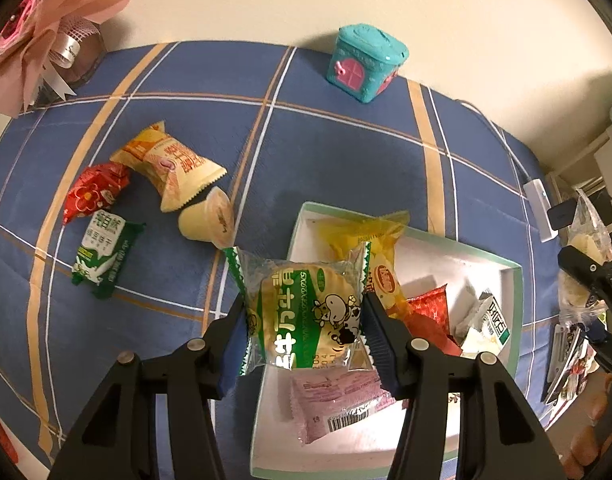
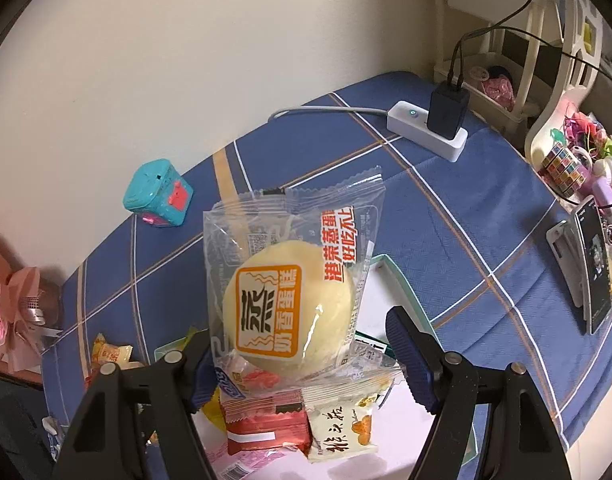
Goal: Organize snacks
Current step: 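Carry the cookie pack with the left tool while the right tool carries the bun to the tray, then open both grippers to release the cookie pack and bun in the tray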
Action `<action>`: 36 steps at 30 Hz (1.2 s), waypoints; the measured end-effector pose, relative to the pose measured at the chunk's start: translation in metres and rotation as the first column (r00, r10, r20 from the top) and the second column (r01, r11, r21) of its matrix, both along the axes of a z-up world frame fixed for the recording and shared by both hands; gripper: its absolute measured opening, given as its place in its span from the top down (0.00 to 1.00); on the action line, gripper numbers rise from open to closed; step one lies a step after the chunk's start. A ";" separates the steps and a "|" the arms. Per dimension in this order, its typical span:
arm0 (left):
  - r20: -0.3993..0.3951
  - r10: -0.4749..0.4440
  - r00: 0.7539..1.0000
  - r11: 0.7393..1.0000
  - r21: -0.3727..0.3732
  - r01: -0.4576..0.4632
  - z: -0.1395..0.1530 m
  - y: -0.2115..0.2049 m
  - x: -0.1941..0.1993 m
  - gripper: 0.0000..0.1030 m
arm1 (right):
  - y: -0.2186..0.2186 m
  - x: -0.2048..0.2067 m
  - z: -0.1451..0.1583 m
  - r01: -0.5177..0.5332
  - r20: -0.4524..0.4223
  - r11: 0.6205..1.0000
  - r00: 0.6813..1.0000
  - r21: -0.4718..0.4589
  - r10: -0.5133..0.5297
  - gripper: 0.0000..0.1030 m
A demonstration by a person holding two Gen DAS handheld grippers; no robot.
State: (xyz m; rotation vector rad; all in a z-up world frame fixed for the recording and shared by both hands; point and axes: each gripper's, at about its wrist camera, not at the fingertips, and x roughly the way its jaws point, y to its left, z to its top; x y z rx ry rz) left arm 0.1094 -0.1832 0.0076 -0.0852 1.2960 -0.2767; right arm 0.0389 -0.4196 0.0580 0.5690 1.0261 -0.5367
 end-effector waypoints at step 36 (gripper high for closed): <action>-0.096 -0.012 0.995 0.999 -0.031 0.009 -0.039 -0.014 0.002 0.36 | 0.012 0.024 -0.079 -0.057 -0.169 0.993 0.983 0.107 0.075 0.22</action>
